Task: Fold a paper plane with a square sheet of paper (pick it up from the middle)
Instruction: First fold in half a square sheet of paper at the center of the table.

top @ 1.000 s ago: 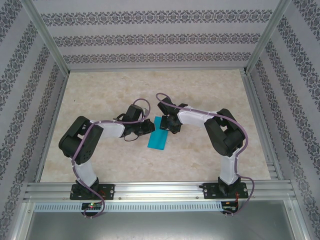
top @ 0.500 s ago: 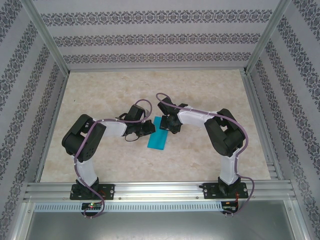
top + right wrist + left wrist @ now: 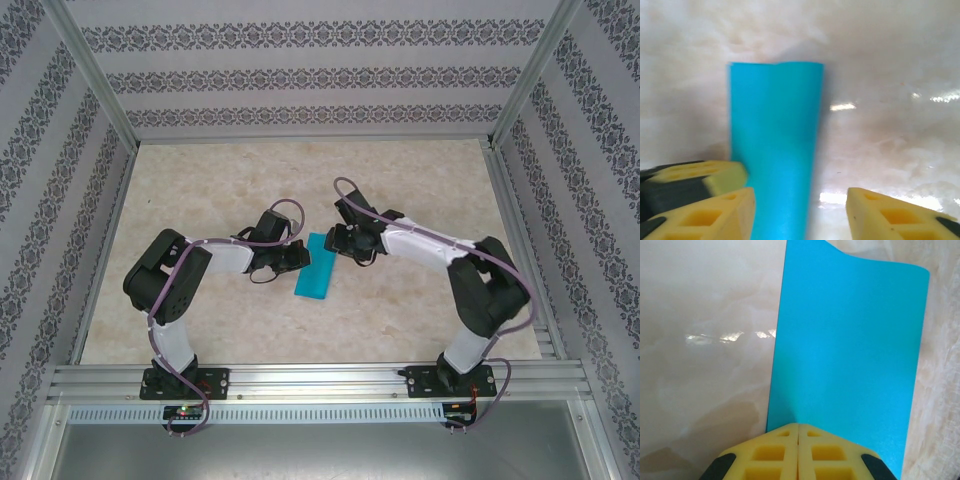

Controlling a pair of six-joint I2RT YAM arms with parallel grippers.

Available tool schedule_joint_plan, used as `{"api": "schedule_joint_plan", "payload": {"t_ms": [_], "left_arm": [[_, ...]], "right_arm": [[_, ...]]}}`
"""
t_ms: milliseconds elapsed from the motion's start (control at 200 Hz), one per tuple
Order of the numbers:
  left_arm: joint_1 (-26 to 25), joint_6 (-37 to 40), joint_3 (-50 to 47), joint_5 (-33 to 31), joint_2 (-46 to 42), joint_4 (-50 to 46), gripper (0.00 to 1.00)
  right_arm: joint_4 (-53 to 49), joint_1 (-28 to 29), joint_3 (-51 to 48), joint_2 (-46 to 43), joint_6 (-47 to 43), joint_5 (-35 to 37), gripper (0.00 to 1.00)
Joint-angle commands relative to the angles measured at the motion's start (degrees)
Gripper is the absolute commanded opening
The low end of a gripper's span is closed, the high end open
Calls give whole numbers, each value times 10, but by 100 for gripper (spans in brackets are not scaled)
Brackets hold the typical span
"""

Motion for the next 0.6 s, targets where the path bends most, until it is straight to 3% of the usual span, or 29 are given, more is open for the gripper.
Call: {"api": "schedule_joint_plan", "payload": {"t_ms": [0,220,594], "left_arm": [[-3,18,-34,-57,26,-81,7],[-3,43,-25,-56,13,-99,7],[-4,51,-33,-43,-2,-97,7]], "right_arm": [[63,16,-21,-17,-10,-42,43],[143,31,-46,12,16,-101,26],[175,37,-58,68,26,-144,20]]}}
